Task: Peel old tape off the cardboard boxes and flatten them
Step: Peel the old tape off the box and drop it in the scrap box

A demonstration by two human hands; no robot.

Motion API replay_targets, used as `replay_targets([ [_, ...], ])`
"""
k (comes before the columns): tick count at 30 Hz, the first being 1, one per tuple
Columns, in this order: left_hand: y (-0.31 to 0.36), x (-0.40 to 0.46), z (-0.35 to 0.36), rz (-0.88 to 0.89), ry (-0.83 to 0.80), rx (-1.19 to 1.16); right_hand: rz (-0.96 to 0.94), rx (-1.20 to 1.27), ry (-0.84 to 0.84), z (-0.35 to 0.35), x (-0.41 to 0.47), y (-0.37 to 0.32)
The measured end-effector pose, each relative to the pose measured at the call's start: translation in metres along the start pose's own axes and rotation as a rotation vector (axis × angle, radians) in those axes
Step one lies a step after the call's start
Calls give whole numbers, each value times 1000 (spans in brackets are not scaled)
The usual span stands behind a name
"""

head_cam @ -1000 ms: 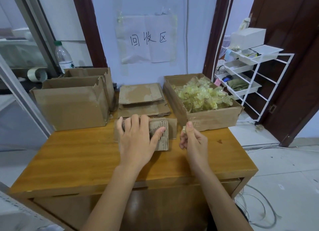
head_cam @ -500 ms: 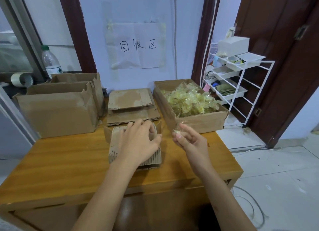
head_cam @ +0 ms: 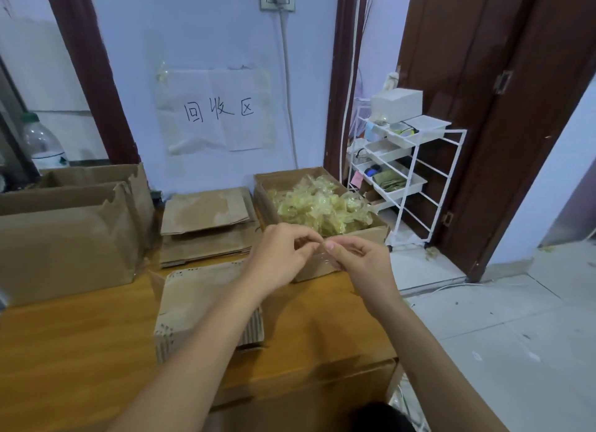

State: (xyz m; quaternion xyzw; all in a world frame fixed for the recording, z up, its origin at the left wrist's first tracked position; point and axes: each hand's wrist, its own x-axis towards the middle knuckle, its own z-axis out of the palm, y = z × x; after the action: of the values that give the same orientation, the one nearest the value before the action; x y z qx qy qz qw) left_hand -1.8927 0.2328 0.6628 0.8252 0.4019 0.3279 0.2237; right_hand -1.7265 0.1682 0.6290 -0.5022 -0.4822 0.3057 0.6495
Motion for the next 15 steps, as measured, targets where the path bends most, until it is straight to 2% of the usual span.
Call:
replay_targets([
  [4,-1,21,2,28,17,23,-139,-222,10,-3,29,-2],
  [7,-6,34,-1,43,27,136,-258,-488,1,1,52,1],
  [11,-9,42,-11,58,-55,313,-275,-769,19,2,70,12],
  [15,-17,41,-25,-16,65,103,-465,-977,26,3,75,33],
])
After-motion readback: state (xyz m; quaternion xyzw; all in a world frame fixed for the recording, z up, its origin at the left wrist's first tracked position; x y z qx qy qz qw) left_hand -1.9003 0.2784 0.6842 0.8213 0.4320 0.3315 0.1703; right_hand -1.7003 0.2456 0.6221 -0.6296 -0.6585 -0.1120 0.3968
